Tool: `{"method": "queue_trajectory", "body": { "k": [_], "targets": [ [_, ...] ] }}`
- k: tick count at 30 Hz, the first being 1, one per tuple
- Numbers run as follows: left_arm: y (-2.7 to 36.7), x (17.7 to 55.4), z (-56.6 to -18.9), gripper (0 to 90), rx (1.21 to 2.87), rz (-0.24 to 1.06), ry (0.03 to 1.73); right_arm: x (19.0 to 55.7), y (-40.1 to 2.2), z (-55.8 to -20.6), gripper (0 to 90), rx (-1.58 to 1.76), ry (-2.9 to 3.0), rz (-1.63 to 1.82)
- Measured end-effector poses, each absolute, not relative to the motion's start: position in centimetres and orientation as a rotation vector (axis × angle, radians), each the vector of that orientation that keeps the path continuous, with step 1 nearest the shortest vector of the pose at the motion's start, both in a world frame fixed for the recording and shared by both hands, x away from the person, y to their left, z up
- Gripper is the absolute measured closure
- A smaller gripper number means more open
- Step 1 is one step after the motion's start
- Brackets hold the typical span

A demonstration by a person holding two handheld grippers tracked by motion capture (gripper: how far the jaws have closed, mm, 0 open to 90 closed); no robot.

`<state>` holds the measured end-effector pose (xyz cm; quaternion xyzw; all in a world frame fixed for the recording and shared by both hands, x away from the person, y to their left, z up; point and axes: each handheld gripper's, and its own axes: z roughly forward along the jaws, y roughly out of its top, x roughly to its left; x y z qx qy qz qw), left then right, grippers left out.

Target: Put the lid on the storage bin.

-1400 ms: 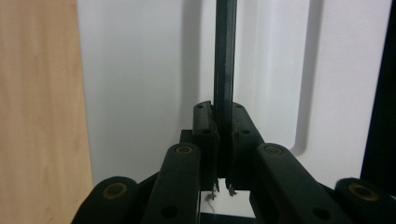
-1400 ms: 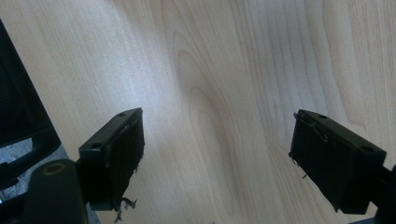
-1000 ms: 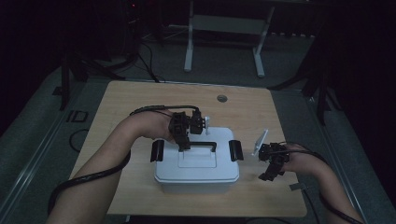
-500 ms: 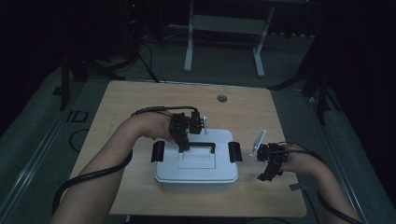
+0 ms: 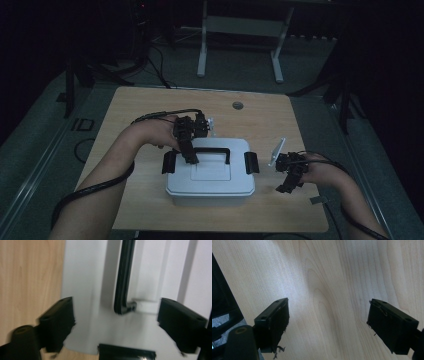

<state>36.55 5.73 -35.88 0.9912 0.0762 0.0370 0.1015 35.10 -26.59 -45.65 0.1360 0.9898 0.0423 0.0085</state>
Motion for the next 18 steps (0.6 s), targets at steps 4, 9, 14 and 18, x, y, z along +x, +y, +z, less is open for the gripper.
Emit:
{"method": "queue_trajectory", "body": {
  "k": [4,9,14,18],
  "targets": [
    [6.7,36.3,-36.5,2.4,2.912,0.051,0.25,35.1,-26.6,-45.4,17.1,0.428,3.084,0.138],
    [8.8,36.2,-36.7,2.3,2.834,0.04,0.288,35.1,-26.7,-45.4,17.1,0.43,3.08,0.148],
    [10.9,36.0,-37.0,2.3,2.829,0.065,0.341,35.1,-26.7,-45.5,17.1,0.431,3.075,0.148],
    [12.8,35.6,-37.2,2.3,2.808,0.085,0.359,35.0,-26.5,-45.5,17.1,0.427,3.07,0.16]
  ]
}}
